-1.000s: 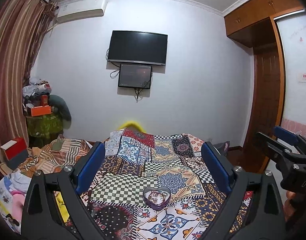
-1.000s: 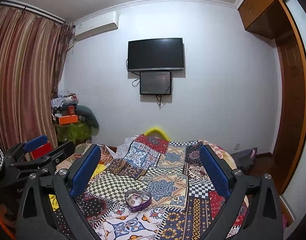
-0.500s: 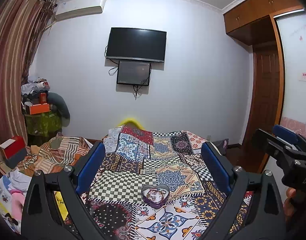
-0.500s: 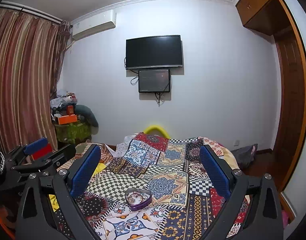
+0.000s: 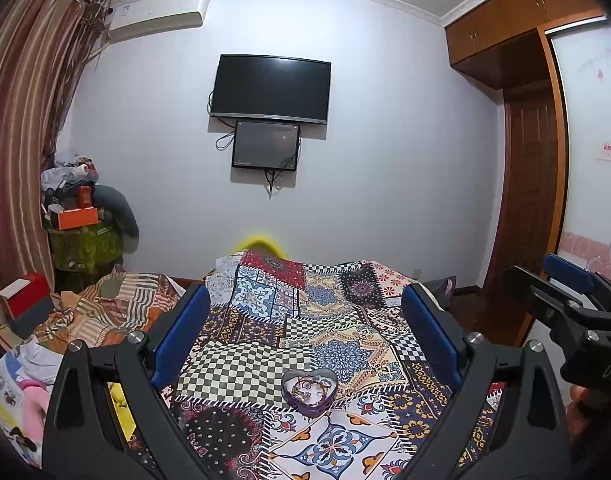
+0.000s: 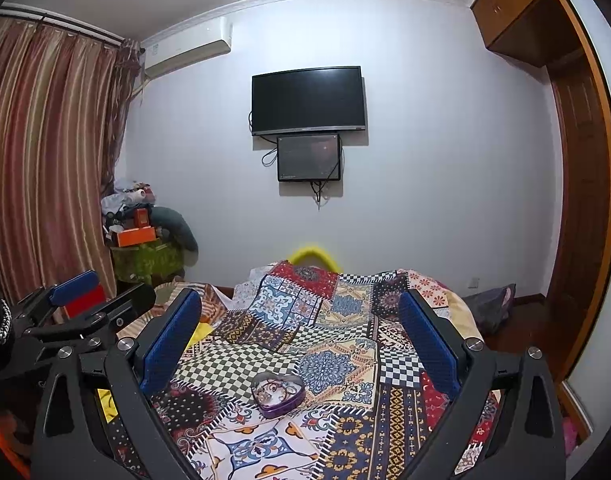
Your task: Organize jewelry
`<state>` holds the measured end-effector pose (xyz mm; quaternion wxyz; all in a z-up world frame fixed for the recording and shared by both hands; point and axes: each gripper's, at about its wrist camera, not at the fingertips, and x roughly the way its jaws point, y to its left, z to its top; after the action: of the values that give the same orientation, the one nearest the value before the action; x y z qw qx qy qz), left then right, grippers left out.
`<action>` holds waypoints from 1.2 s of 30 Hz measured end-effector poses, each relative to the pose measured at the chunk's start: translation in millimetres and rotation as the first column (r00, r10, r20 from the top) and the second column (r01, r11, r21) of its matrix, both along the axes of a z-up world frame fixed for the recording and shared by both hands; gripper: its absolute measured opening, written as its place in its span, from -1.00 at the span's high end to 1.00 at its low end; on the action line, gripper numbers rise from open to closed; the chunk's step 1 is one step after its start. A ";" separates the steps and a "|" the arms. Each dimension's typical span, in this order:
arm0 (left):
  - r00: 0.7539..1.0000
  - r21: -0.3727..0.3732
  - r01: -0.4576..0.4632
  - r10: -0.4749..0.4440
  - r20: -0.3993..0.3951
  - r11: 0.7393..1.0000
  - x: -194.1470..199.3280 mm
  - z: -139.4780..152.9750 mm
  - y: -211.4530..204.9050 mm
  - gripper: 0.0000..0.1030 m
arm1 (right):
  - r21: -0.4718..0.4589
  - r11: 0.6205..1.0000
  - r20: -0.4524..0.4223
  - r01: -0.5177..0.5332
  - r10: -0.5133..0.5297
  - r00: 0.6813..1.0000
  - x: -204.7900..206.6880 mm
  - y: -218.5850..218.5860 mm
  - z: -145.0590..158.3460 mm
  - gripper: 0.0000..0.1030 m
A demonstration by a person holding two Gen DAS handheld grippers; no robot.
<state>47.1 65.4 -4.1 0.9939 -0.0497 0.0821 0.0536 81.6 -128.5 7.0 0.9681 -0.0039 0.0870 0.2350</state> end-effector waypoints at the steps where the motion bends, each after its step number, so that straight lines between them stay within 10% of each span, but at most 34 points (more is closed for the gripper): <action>1: 1.000 0.000 0.001 -0.001 -0.001 1.000 0.1 0.3 0.1 -0.88 | 0.000 1.000 -0.001 0.000 0.000 1.000 -0.4 -0.4 0.4 -0.90; 36: 0.999 -0.002 0.039 -0.039 -0.012 0.999 -0.5 0.1 1.6 -0.88 | 0.010 1.000 -0.020 0.007 -0.006 1.000 2.6 -5.9 -2.6 -0.90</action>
<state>46.6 67.0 -4.0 0.9942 -0.0489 0.0890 0.0346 84.2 -134.3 4.4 0.9679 0.0035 0.0957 0.2323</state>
